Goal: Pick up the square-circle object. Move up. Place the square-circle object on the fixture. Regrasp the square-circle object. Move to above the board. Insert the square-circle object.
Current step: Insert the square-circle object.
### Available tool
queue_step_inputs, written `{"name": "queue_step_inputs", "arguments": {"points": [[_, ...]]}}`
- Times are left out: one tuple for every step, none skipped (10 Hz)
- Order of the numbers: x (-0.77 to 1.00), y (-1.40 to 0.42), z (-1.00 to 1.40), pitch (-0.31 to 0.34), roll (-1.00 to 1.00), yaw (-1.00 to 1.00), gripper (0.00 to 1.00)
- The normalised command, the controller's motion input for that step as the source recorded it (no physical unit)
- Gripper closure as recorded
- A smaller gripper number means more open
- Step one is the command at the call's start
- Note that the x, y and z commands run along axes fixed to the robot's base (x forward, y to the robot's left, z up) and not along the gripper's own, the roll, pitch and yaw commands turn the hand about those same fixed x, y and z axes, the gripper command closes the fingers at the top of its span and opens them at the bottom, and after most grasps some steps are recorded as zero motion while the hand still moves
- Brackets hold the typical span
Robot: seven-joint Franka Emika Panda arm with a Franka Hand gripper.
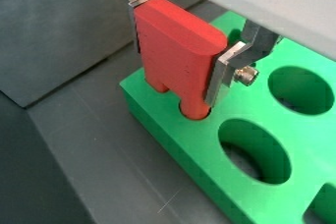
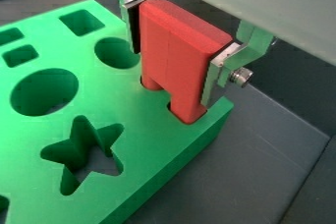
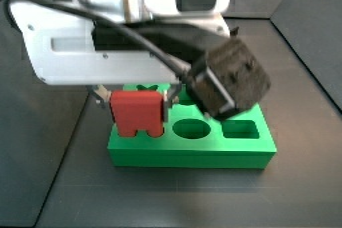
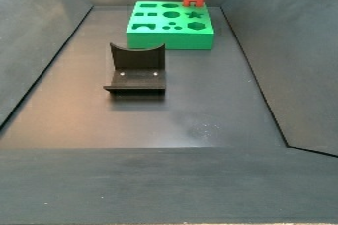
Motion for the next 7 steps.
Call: {"name": "queue_step_inputs", "arguments": {"points": [[0.05, -0.13, -0.61, 0.0, 0.12, -0.06, 1.0], [0.0, -0.06, -0.59, -0.004, 0.11, -0.03, 1.0], [0.0, -0.01, -0.25, -0.001, 0.0, -0.04, 1.0], [0.0, 0.01, -0.1, -0.059, -0.13, 0.0, 1.0], [0.0, 0.07, -0.11, -0.06, -0.17, 0.0, 1.0], [0.0, 0.03, -0.09, -0.044, -0.13, 0.0, 1.0], [0.0, 0.0, 0.0, 0.0, 0.0, 0.0, 1.0]]}}
